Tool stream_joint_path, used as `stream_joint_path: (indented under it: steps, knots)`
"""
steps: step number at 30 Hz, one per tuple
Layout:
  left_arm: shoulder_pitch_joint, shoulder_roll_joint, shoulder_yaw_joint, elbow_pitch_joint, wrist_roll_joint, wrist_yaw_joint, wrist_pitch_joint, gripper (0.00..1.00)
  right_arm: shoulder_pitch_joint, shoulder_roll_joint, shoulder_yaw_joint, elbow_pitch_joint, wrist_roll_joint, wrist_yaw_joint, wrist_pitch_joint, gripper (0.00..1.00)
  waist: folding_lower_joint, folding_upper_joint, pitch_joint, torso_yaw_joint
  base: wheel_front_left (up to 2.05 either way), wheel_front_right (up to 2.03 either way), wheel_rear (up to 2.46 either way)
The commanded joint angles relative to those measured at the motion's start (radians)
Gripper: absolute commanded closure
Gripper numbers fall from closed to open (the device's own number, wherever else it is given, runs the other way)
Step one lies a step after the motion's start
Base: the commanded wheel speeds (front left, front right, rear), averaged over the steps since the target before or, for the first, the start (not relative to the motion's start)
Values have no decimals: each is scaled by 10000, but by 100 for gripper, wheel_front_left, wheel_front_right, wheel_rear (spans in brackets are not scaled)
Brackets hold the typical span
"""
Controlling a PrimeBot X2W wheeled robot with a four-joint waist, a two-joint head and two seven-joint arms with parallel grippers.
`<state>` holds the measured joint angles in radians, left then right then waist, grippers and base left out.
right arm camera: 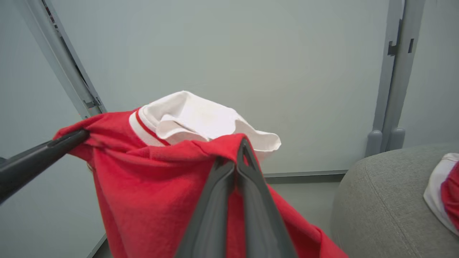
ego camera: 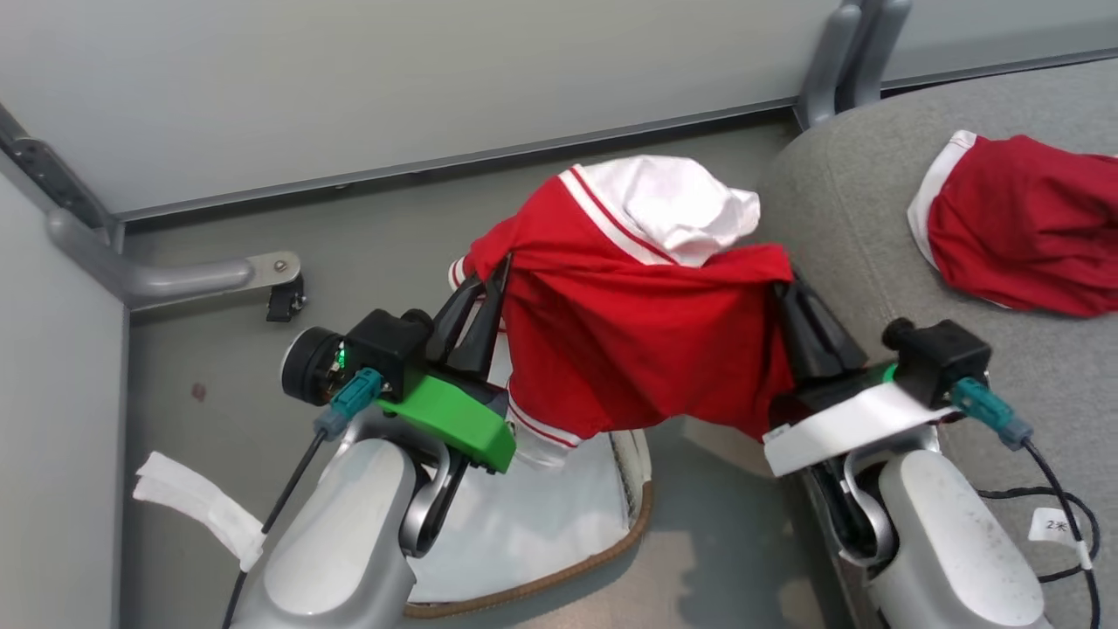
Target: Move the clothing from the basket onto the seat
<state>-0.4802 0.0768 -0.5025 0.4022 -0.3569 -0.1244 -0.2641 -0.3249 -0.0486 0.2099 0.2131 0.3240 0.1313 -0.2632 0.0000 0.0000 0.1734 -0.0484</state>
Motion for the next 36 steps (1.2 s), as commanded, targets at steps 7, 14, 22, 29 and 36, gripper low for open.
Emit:
stream_joint_path:
  steps: [7, 14, 22, 29, 36]
  knots:
    - [408, 393, 569, 332, 538, -64, 2, 0, -227, -39, -916, -1301, 365, -11, -24, 100, 0, 0, 501, -1808, 0, 0, 0]
    - [587, 548, 814, 256, 742, -78, 2, 0, -301, -30, -1417, -1922, 625, -11, -22, 100, 0, 0, 928, -3598, 0, 0, 0]
    - [451, 632, 373, 231, 685, -81, 2, 0, -64, -36, -2073, -2562, 801, -11, -22, 100, 0, 0, 1293, -4777, 0, 0, 0]
    - [-25, 726, -483, 429, 373, -81, 2, 0, -416, -28, -2916, -3270, 237, -11, -22, 100, 0, 0, 1609, -4911, 0, 0, 0]
    - [-303, 1005, -893, 439, 196, -76, 2, 0, -2043, -28, -3434, -3889, -1195, -11, -22, 100, 0, 0, 2087, -4964, 0, 0, 0]
